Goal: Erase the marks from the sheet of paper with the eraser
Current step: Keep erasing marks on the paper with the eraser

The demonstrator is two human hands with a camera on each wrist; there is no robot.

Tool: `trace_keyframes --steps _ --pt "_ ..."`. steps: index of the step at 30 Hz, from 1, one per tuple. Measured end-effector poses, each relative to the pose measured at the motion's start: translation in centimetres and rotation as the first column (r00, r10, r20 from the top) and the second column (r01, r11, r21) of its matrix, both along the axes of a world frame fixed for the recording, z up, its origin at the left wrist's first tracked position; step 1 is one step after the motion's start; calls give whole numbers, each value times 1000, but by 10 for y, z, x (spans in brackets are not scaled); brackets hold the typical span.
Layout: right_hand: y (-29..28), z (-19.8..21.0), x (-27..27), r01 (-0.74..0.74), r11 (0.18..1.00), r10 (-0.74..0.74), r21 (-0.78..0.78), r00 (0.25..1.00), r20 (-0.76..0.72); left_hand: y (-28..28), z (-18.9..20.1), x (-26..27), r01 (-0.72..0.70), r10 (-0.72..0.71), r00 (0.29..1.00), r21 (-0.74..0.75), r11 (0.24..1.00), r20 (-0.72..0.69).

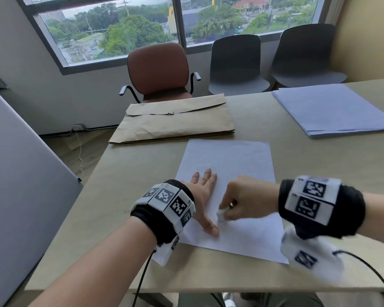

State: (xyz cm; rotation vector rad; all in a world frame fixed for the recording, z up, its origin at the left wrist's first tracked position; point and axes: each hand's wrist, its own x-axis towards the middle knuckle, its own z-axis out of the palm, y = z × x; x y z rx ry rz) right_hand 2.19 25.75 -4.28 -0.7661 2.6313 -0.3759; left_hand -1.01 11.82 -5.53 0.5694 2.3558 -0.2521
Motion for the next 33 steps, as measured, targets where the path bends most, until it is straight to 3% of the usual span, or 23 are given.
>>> trace_keyframes --steps 4,6,10,16,21,23,24,26,28,31,33 --pt "0 0 -32 138 990 -137 -5 979 -153 0 1 1 -18 18 1000 25 1000 -1" --pt "-4 -2 -22 90 996 -85 25 982 -169 0 2 1 -25 26 1000 31 999 -8" --pt "-5 -1 7 -36 998 39 58 998 -41 1 1 2 -19 19 1000 13 1000 -10" --pt "-2 -3 -21 162 987 -162 -17 970 -178 0 4 4 -29 29 1000 25 999 -6" --pt "4 -9 14 27 998 -31 -63 998 -58 0 2 4 -34 34 999 14 999 -9" --pt "14 -5 8 97 990 -101 -99 994 -33 0 2 4 -35 36 999 43 998 -19" --pt "20 -4 2 205 963 -206 -176 978 16 -1 3 4 -32 34 999 74 997 -31" --pt "32 0 -6 477 798 -427 -369 879 212 -6 8 2 -39 51 997 193 980 -54" --pt "43 6 -8 701 504 -528 -504 712 463 -14 14 -1 -67 93 994 329 942 -63" --pt "47 8 -1 848 98 -429 -520 508 747 -37 24 -5 -106 140 988 386 916 -63" --pt "38 0 8 869 -78 -281 -489 451 847 -49 25 -7 -108 125 991 277 955 -47"
